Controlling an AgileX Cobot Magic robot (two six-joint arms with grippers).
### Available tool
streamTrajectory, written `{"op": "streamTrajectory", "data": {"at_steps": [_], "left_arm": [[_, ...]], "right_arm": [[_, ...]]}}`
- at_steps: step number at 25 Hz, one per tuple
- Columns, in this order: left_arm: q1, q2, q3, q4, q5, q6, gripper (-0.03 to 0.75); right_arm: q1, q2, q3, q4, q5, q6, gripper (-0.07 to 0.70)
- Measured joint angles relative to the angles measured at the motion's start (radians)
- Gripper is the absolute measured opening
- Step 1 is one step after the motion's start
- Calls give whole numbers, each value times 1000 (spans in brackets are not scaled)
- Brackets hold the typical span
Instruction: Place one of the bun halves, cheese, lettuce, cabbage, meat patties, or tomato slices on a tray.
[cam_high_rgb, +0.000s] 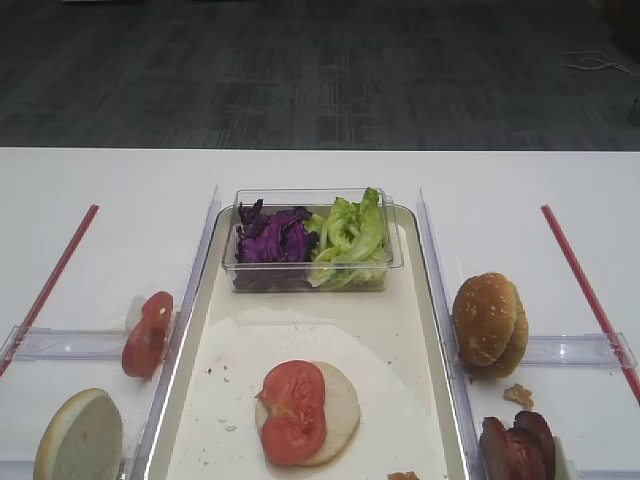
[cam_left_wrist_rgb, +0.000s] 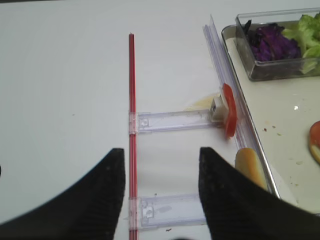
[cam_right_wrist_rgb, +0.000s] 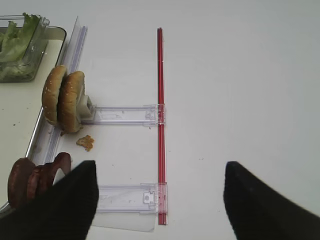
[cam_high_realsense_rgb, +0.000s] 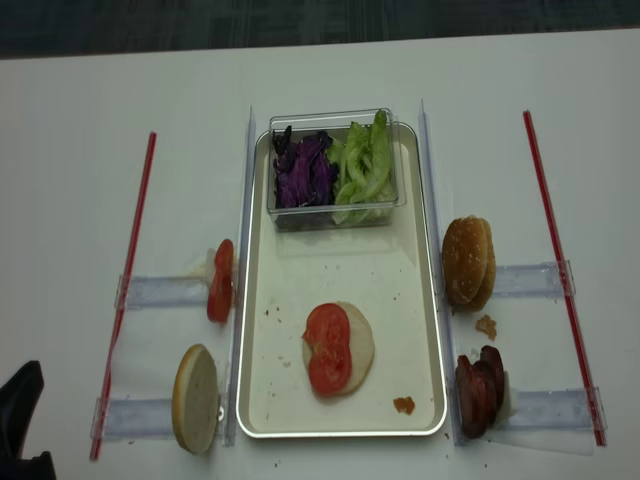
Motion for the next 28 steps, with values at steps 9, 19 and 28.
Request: {"op": "streamTrajectory", "data": {"at_steps": [9, 19, 28], "left_arm": [[0, -147, 0, 0, 2, 0, 323], [0, -149, 0, 0, 7, 0, 323], [0, -149, -20, 0, 139, 12, 323]], "right_arm": [[0, 0, 0, 0, 0, 0, 563], [0, 0, 0, 0, 0, 0, 563], [0, 0, 0, 0, 0, 0, 563]]}}
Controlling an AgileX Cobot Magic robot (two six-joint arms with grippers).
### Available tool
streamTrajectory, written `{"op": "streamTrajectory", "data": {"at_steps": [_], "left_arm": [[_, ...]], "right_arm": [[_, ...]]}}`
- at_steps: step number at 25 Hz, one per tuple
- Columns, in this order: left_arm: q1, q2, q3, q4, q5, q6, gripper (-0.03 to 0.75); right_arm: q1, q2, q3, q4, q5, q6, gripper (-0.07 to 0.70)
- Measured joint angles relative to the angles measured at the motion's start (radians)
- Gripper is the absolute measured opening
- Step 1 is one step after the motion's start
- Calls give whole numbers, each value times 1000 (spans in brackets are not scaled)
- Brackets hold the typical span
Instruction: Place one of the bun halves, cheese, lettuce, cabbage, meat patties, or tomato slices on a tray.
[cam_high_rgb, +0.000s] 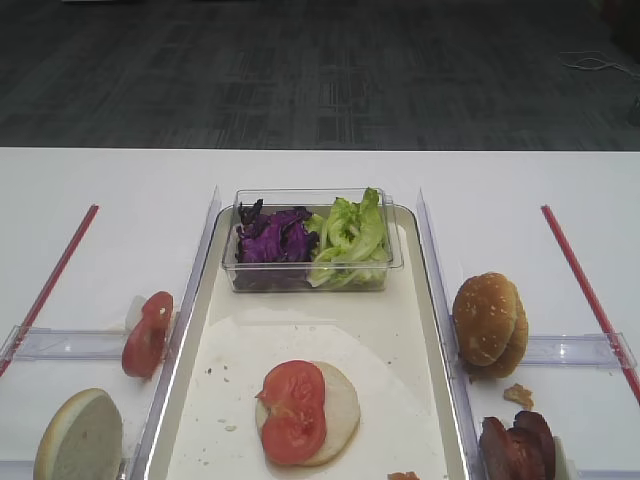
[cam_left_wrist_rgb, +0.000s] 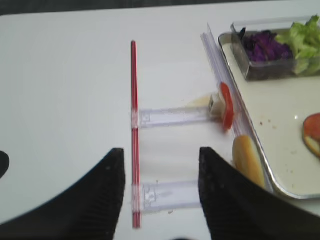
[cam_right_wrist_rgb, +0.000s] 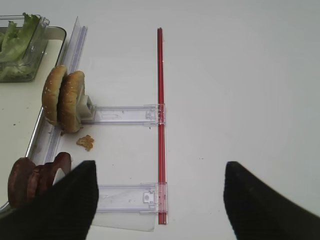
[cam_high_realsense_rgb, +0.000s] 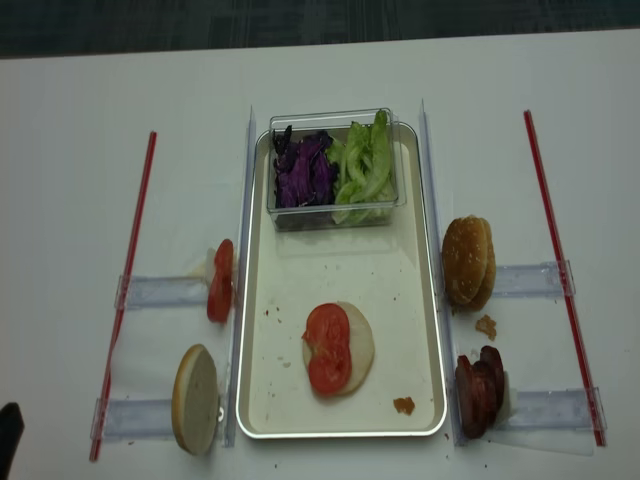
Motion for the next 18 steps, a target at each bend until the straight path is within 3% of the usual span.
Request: {"op": "streamTrajectory", "data": {"at_steps": [3, 18], "left_arm": [[0, -2, 9, -6, 56, 36, 323], [0, -2, 11, -24, 61, 64, 323]], "right_arm": [[0, 0, 0, 0, 2, 0, 563], [0, 0, 0, 0, 2, 0, 563]]}}
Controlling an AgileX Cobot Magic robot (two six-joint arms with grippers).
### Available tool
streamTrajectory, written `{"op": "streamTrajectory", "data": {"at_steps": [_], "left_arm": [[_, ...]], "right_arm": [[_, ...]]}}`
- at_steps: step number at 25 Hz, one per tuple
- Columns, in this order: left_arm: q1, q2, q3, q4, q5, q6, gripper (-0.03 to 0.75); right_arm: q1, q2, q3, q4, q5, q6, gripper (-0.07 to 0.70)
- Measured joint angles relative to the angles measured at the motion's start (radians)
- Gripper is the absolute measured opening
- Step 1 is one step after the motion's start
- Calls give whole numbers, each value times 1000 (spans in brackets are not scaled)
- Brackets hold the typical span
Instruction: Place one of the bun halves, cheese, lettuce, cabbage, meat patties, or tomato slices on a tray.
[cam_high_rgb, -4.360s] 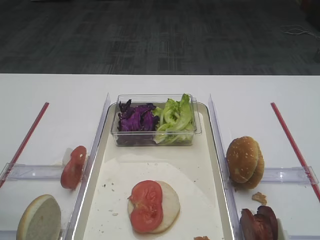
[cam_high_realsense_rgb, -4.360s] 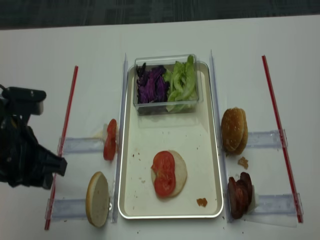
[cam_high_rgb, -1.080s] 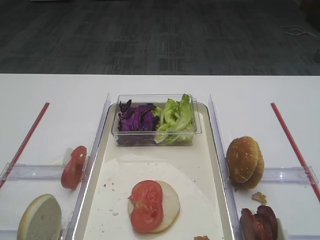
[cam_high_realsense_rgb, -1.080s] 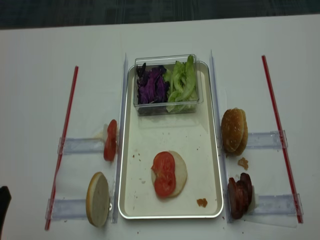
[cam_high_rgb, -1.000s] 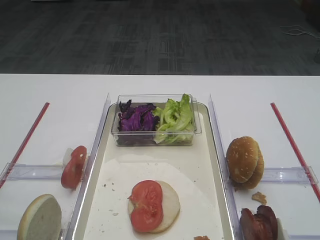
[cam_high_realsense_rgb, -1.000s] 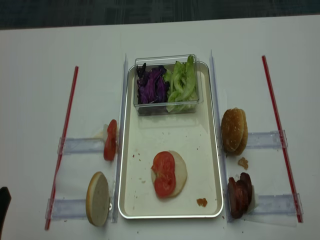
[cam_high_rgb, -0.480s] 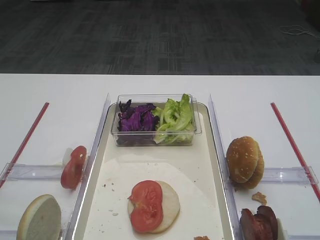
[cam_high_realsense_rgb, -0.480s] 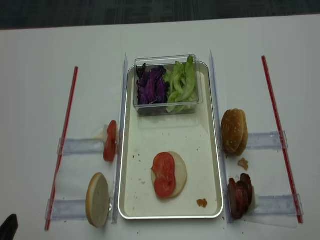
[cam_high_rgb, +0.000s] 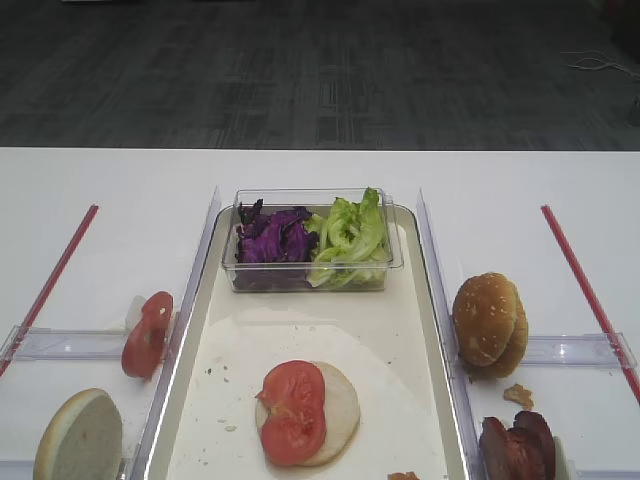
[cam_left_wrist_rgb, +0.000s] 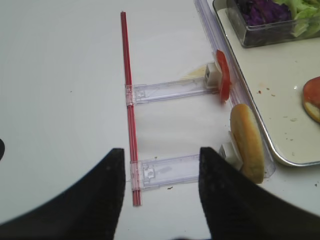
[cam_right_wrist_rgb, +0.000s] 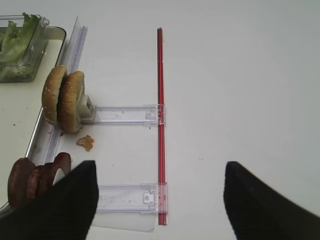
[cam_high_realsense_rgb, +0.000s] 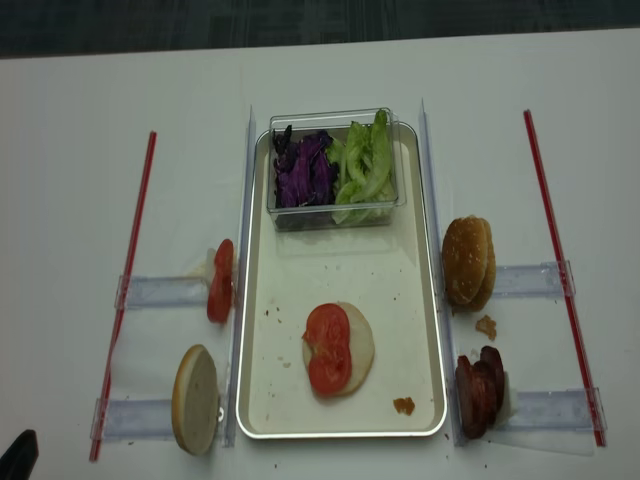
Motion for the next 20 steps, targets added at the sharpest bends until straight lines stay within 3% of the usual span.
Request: {"op": "streamTrajectory", "data": {"at_steps": [20], "left_arm": [[0, 0, 0, 0, 0, 0, 356]], "right_arm": [[0, 0, 0, 0, 0, 0, 563]]}}
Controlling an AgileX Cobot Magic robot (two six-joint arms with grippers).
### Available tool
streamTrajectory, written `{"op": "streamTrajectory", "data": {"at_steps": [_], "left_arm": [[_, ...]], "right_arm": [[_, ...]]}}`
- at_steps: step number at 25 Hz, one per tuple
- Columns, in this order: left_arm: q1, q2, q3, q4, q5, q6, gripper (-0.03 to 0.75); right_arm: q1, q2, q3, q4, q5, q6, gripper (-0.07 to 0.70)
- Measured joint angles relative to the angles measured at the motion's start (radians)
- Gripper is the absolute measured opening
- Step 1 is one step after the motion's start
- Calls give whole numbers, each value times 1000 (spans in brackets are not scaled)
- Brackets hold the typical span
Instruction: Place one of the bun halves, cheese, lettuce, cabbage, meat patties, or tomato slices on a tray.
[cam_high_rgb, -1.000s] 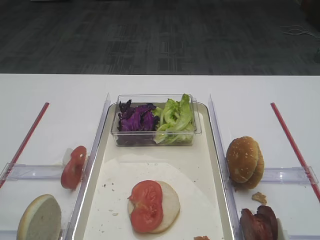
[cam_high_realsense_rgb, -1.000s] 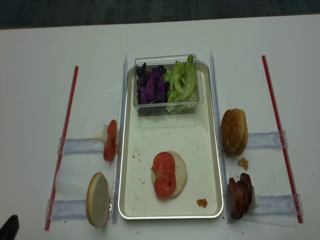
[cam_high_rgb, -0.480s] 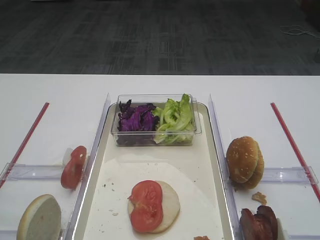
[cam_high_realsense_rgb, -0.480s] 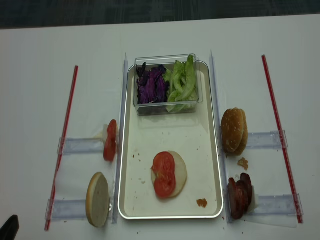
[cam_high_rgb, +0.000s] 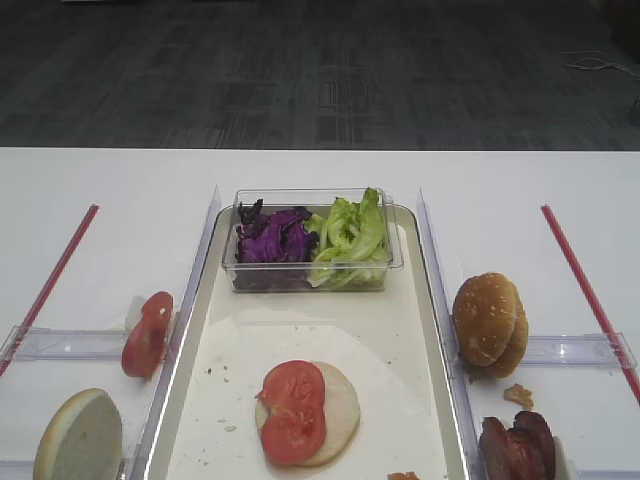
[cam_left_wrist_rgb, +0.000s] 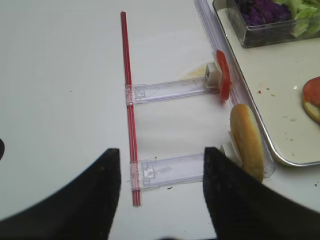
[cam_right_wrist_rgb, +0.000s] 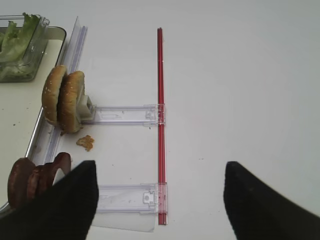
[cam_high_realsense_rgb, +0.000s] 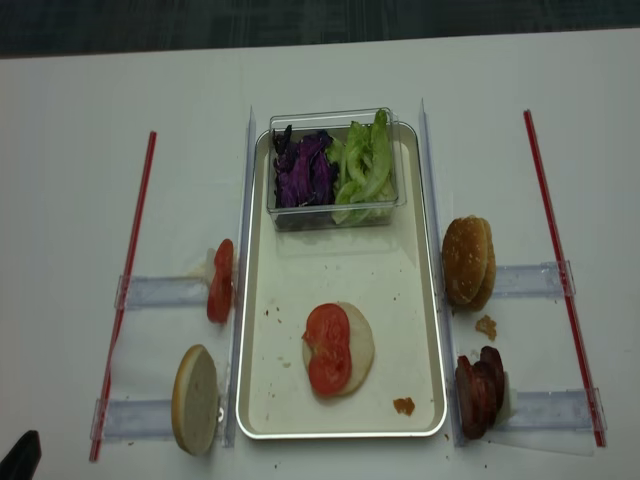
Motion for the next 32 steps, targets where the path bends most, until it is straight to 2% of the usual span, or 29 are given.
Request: {"op": "streamTrajectory", "data": {"at_steps": [32], "left_arm": [[0, 0, 0, 0, 0, -25, 358]], "right_arm": [[0, 0, 0, 0, 0, 0, 563]]}}
